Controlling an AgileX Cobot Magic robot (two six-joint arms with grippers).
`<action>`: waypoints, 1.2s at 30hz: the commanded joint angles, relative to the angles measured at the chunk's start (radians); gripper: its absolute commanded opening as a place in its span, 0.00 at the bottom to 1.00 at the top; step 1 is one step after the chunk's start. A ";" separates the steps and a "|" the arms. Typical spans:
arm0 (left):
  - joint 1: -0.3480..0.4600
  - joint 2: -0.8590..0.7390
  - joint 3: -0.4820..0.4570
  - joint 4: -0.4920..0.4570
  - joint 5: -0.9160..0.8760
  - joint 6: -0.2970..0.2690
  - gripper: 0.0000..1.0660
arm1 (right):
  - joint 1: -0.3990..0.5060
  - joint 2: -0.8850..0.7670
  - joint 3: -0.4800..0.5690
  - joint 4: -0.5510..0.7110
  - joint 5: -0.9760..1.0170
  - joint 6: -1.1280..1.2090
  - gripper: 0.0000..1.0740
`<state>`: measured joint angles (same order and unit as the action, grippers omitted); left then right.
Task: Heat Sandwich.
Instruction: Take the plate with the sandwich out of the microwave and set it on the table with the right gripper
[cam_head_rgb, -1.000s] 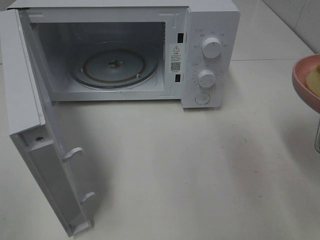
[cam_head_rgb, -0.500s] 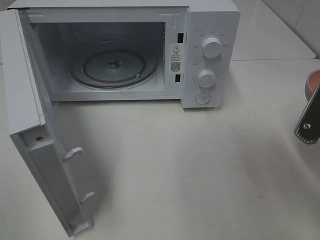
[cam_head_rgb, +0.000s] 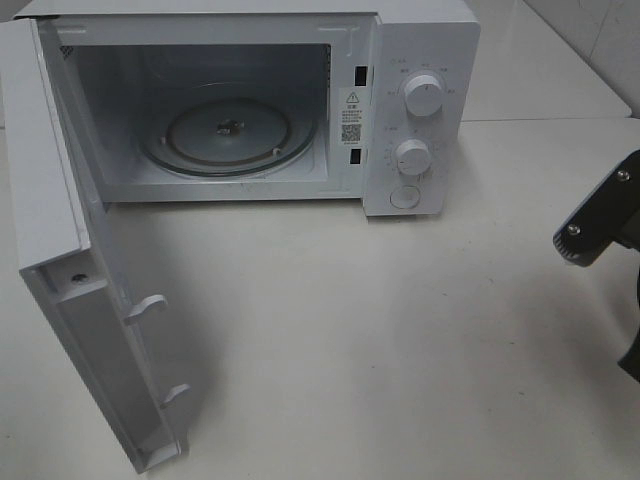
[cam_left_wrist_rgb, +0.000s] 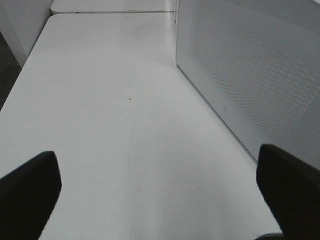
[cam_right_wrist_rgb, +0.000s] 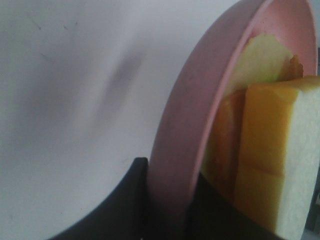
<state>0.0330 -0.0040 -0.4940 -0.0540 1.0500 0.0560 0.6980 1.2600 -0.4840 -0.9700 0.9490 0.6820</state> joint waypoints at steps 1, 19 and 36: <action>0.000 -0.017 0.003 -0.005 -0.013 -0.002 0.94 | 0.003 0.065 -0.050 -0.047 0.108 0.142 0.01; 0.000 -0.017 0.003 -0.005 -0.013 -0.002 0.94 | 0.000 0.373 -0.077 -0.058 0.079 0.375 0.04; 0.000 -0.017 0.003 -0.005 -0.013 -0.002 0.94 | -0.032 0.537 -0.081 -0.146 0.022 0.570 0.04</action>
<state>0.0330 -0.0040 -0.4940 -0.0540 1.0500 0.0560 0.6720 1.7910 -0.5640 -1.0870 0.9370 1.2380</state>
